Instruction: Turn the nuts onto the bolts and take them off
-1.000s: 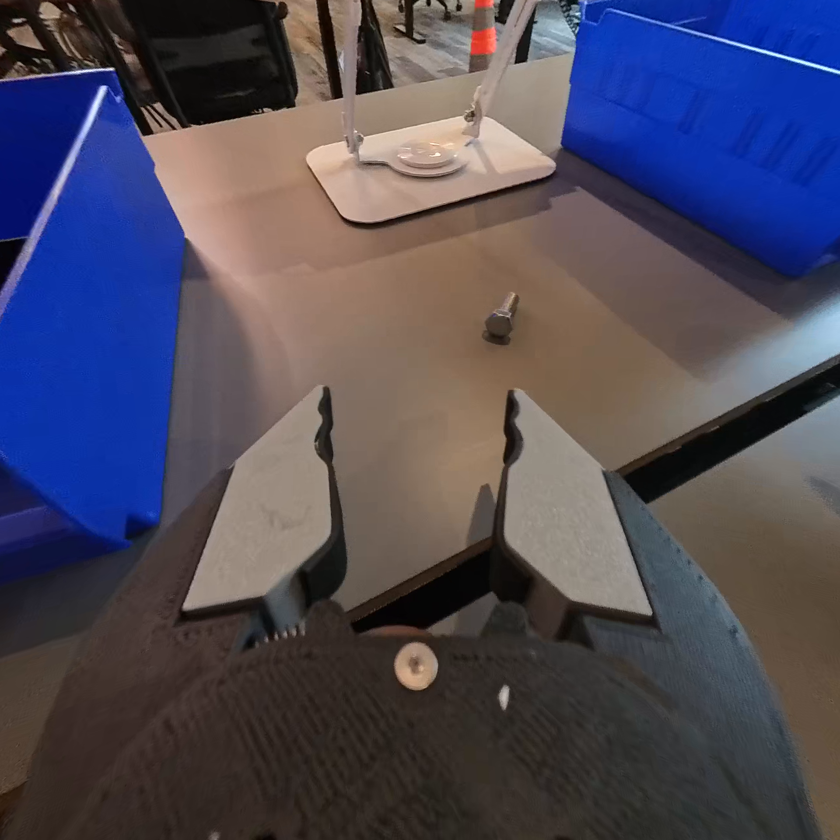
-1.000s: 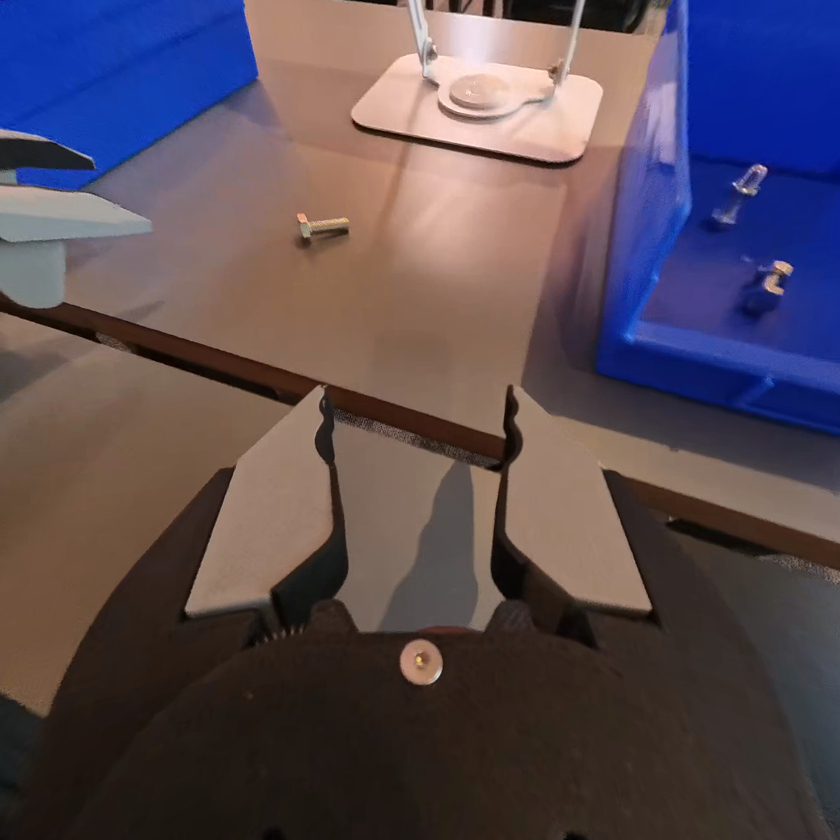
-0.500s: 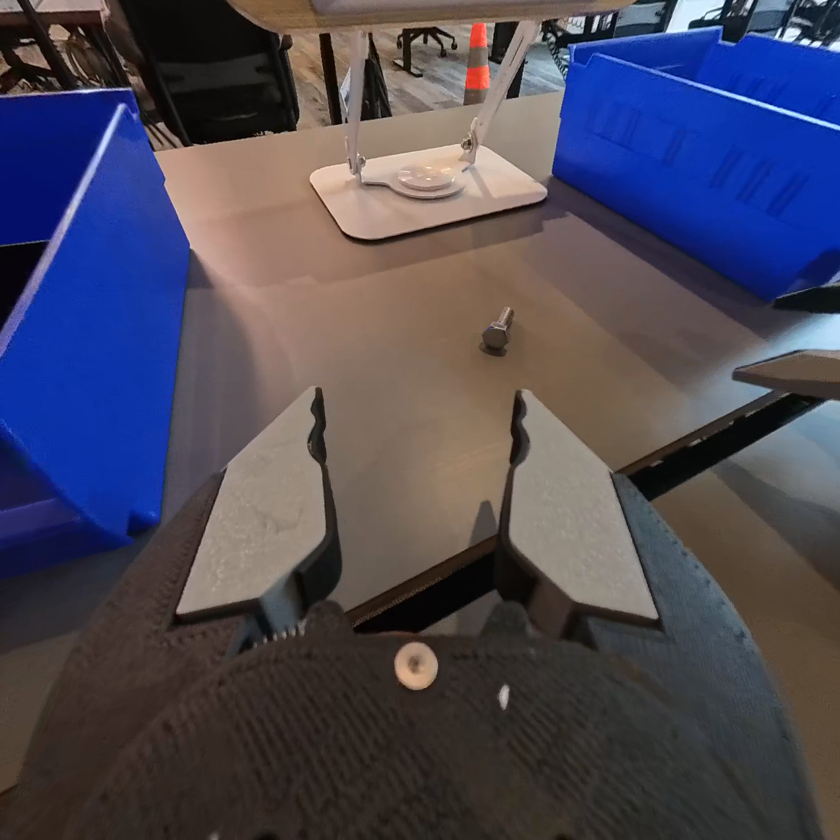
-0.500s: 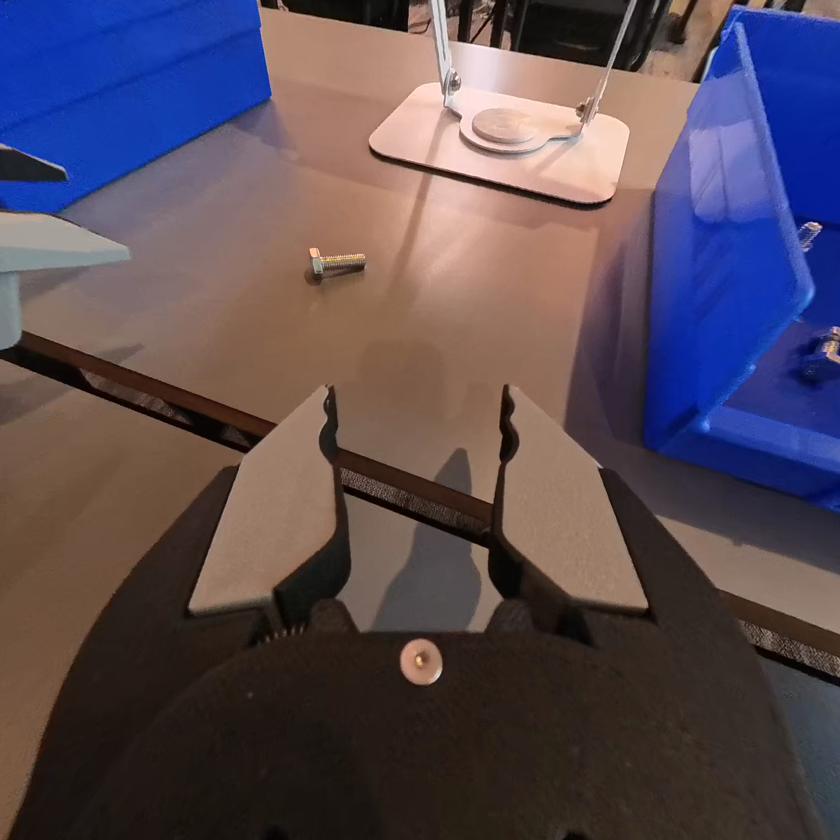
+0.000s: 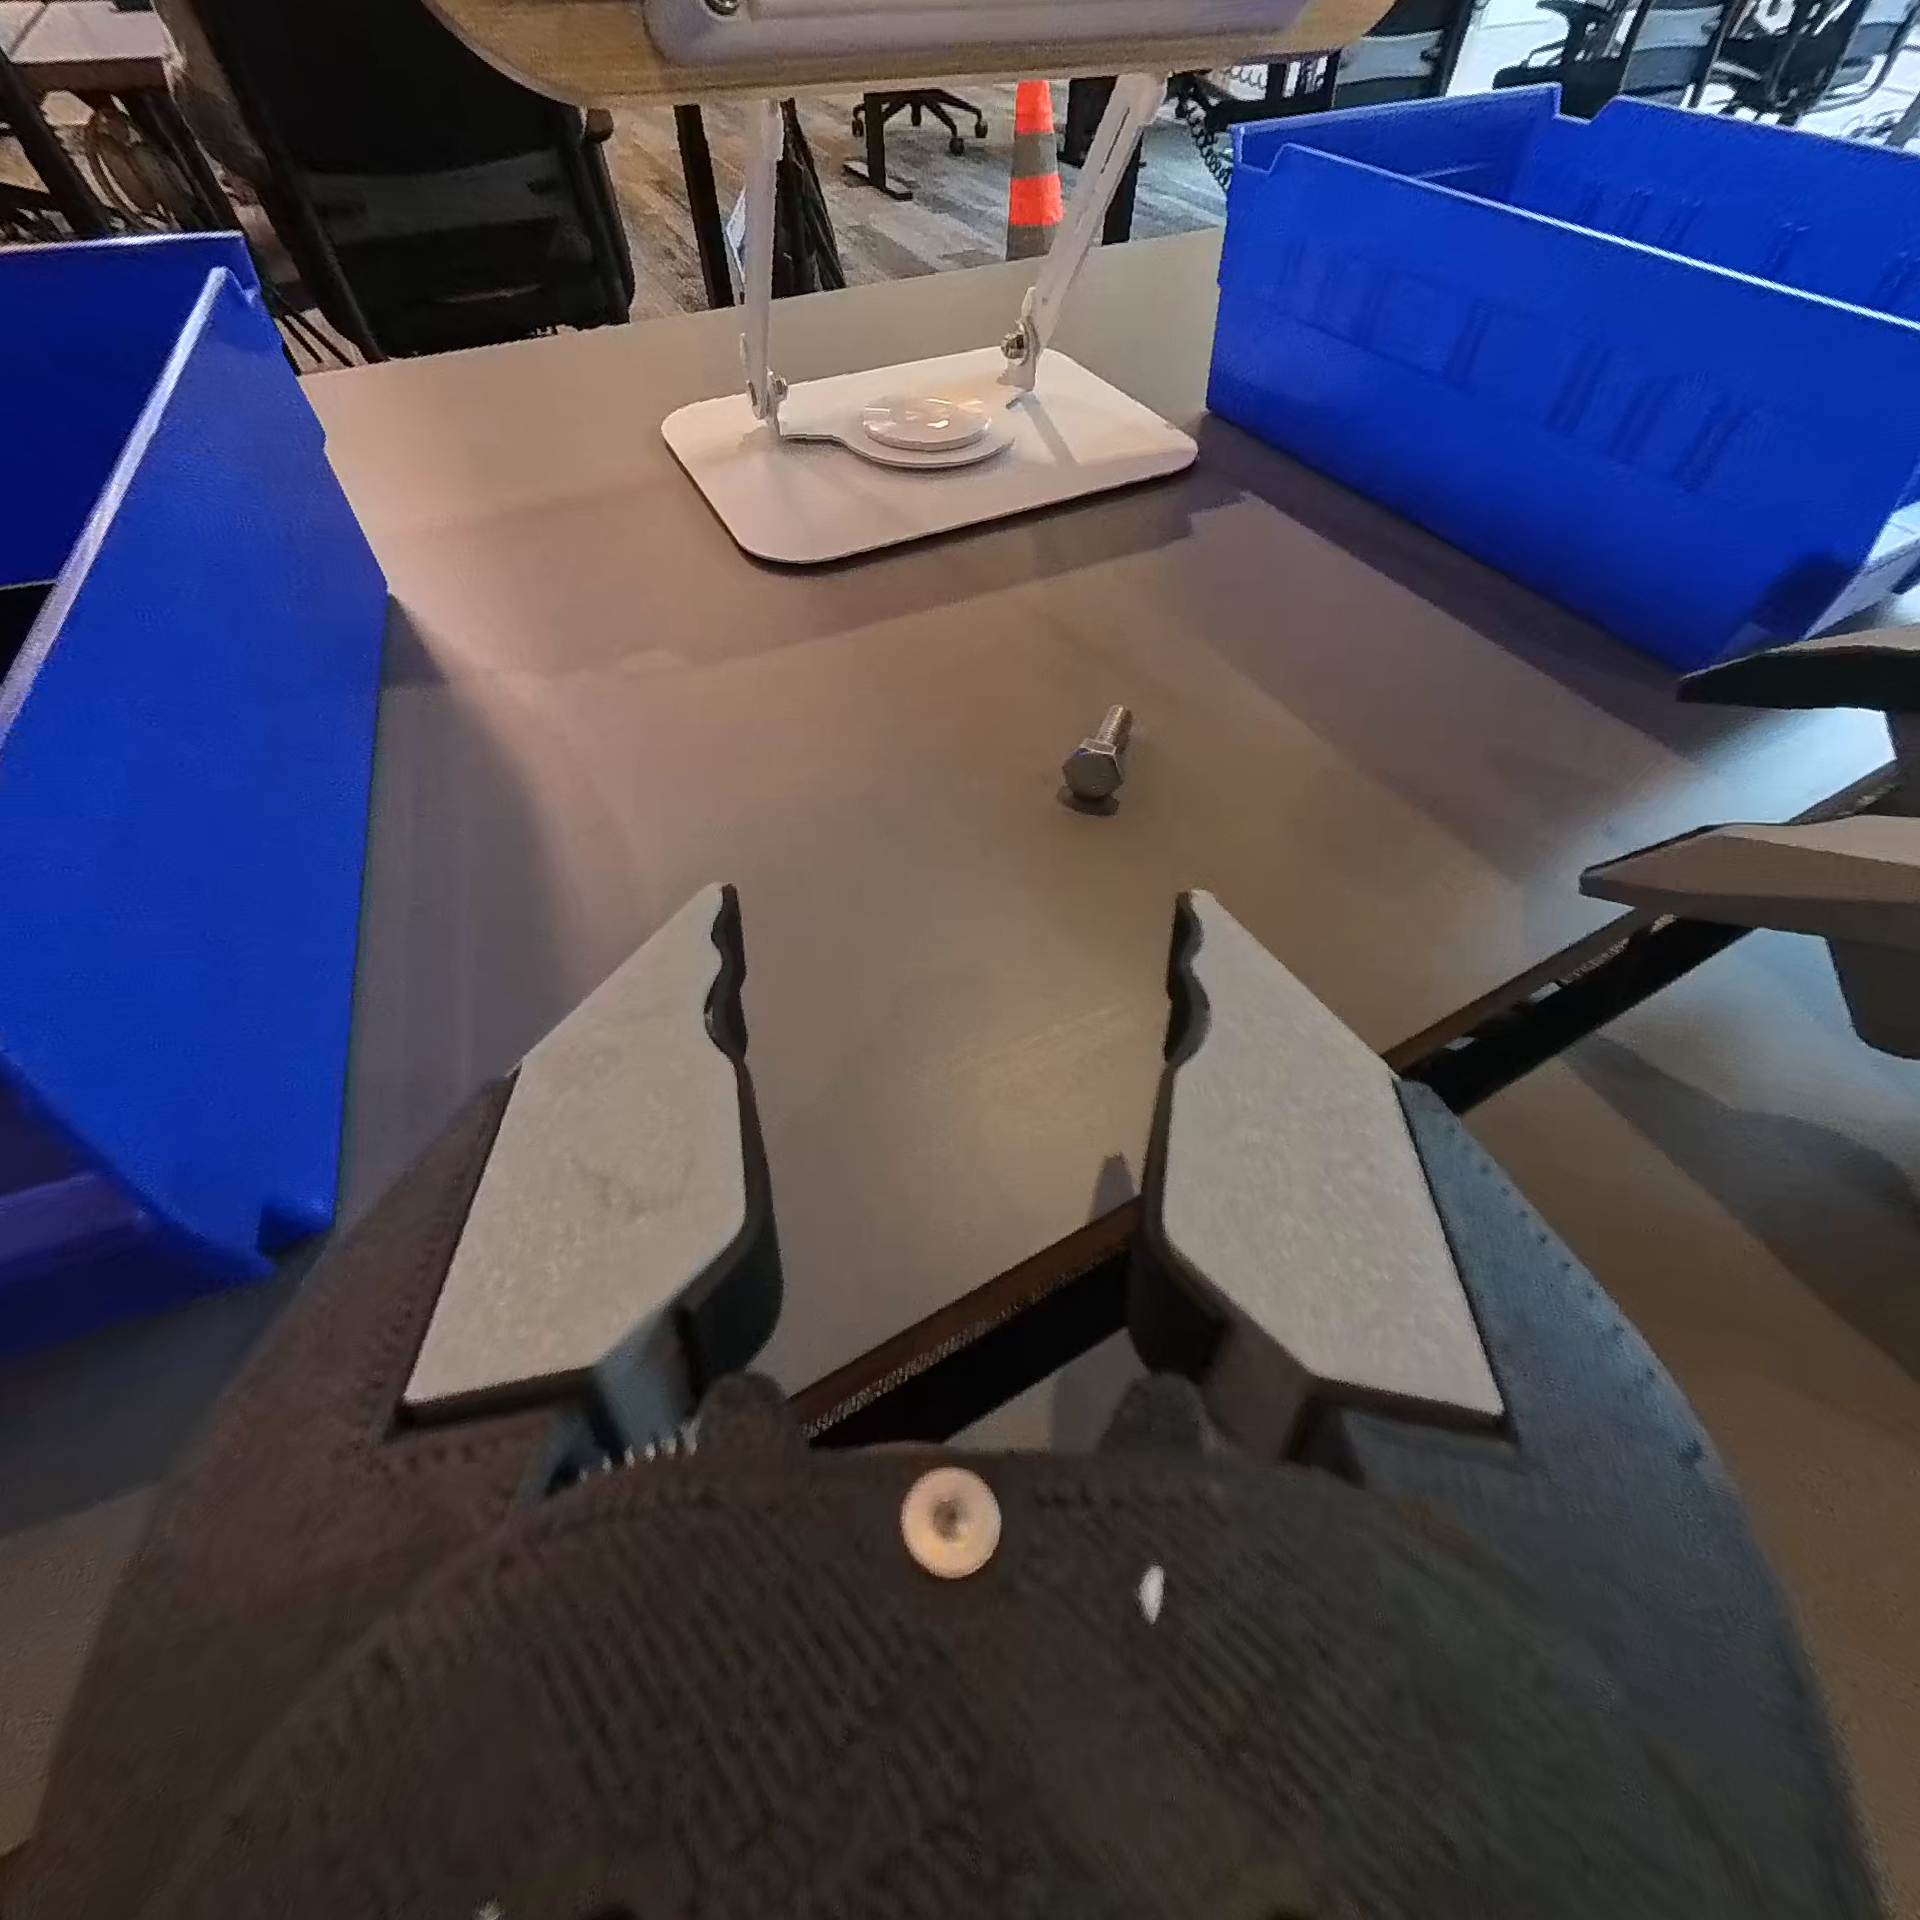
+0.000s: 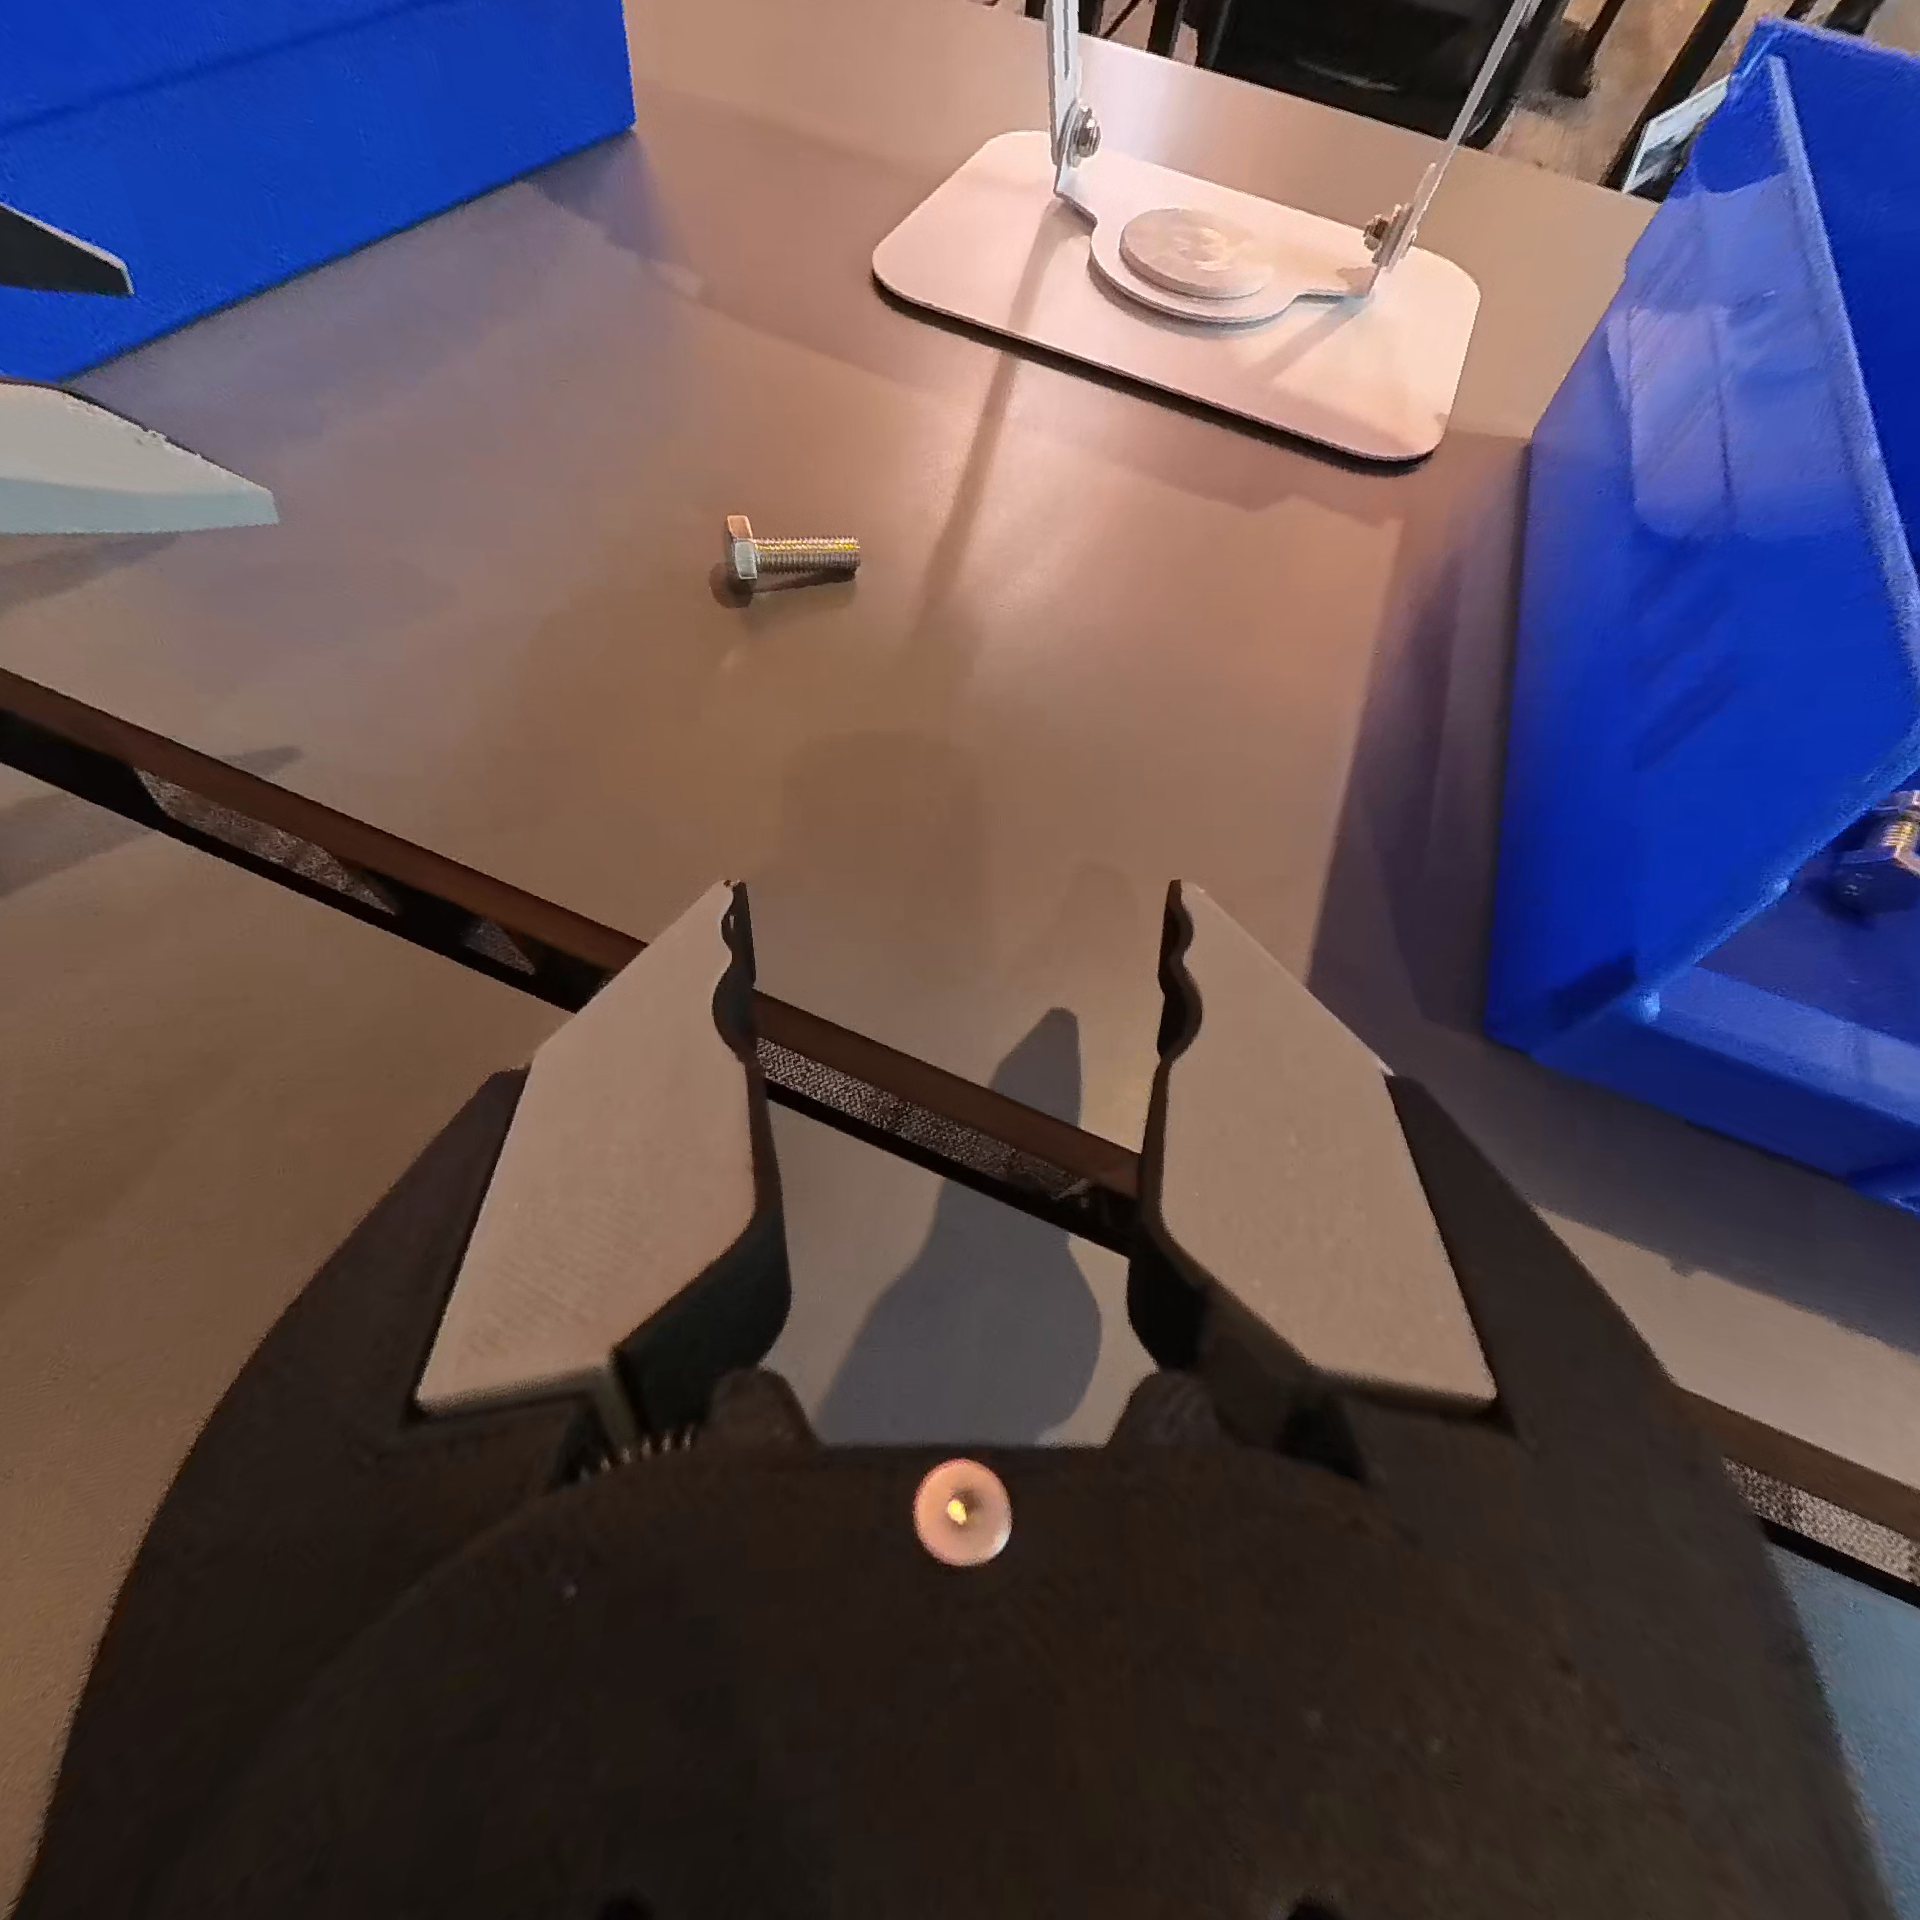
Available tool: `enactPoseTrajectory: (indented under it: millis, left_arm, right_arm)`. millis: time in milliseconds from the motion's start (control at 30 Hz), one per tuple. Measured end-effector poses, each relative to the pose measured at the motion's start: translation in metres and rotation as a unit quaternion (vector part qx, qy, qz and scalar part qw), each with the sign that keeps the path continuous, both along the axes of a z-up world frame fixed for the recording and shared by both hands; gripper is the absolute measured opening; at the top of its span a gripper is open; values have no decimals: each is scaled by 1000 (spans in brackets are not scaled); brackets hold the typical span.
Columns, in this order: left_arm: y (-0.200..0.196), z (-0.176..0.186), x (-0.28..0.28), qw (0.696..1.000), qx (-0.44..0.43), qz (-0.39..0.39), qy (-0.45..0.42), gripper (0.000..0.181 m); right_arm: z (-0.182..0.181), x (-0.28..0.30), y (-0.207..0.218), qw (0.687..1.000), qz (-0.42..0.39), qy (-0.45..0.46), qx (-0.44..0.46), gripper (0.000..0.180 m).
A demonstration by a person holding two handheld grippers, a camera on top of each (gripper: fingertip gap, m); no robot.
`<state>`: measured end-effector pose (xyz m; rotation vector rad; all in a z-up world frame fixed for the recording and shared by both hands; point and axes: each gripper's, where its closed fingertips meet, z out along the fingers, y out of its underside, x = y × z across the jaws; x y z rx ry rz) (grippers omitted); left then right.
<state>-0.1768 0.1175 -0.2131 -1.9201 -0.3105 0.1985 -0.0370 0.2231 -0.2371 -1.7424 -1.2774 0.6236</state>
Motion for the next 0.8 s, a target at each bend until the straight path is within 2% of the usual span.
enactPoseTrajectory:
  millis: [400, 533, 800]
  left_arm:
    - [1, 0, 2, 1000, -4, -5, 6, 81]
    - [2, -5, -5, 1000, -22, 16, 4, 68]
    - [20, -3, -11, 997, -34, 34, 56, 80]
  right_arm:
    - [1, -1, -3, 1000, 8, 2, 2, 77]
    - [5, -1, -5, 1000, 17, 14, 6, 71]
    - [7, -3, -11, 999, 31, 14, 30, 70]
